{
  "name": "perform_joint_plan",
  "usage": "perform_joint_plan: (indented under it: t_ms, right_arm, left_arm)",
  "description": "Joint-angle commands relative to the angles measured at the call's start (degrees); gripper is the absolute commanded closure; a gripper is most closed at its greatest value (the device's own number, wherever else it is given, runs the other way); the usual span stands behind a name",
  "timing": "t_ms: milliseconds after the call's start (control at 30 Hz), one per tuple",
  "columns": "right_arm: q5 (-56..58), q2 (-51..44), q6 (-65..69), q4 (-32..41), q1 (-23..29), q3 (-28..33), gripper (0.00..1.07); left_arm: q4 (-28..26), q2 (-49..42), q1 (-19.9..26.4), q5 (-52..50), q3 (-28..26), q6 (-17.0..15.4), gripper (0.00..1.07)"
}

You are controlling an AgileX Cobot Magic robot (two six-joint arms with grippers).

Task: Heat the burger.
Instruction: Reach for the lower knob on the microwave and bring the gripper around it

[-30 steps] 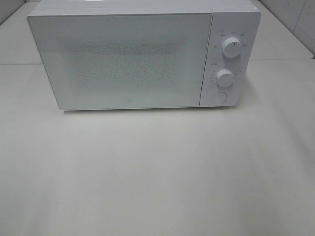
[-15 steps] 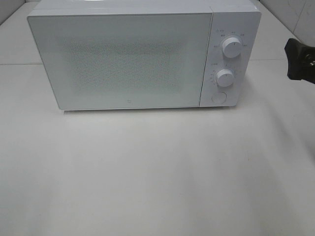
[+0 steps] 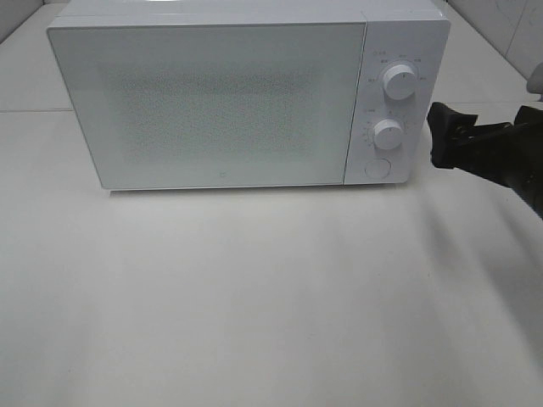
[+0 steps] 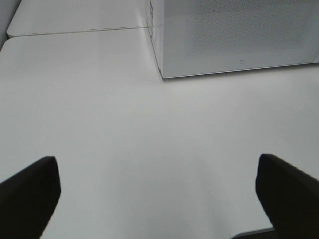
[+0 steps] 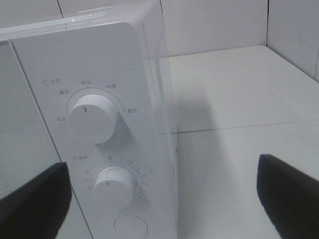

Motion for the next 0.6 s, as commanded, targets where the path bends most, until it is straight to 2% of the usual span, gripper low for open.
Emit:
perform_joint_plan:
  t_ms: [33, 67, 167, 267, 367, 600]
  right_arm:
    - [-7.62, 0.63, -4.30, 9.05, 5.96, -0.74, 0.11]
    - [-7.79, 2.06, -5.79, 11.12, 8.31, -1.60, 0.11]
    - [-7.79, 5.27, -6.19, 11.75, 11.06, -3.15, 0.11]
    - [-7.79, 8.25, -6.19, 12.03, 12.32, -4.47, 0.11]
    - [-7.79, 9.28, -6.19, 12.15, 12.49, -5.04, 0.11]
    - [-7.79, 16.73, -6.19, 12.83, 12.49, -11.69, 0.12]
  left_arm:
    - [-0.34, -1.26, -0.23, -0.80, 0.11, -0.34, 0.04]
    - [-0.34, -1.26, -0.23, -0.80, 0.11, -0.34, 0.04]
    - [-0.34, -1.26, -0.23, -0.80, 0.11, -0.34, 0.04]
    - [-0.34, -1.26, -0.23, -0.80, 0.11, -0.34, 0.04]
    - [-0.34, -1.26, -0.23, -0.80, 0.11, -0.34, 0.04]
    - [-0.34, -1.26, -0.23, -0.80, 0.11, -0.34, 0.04]
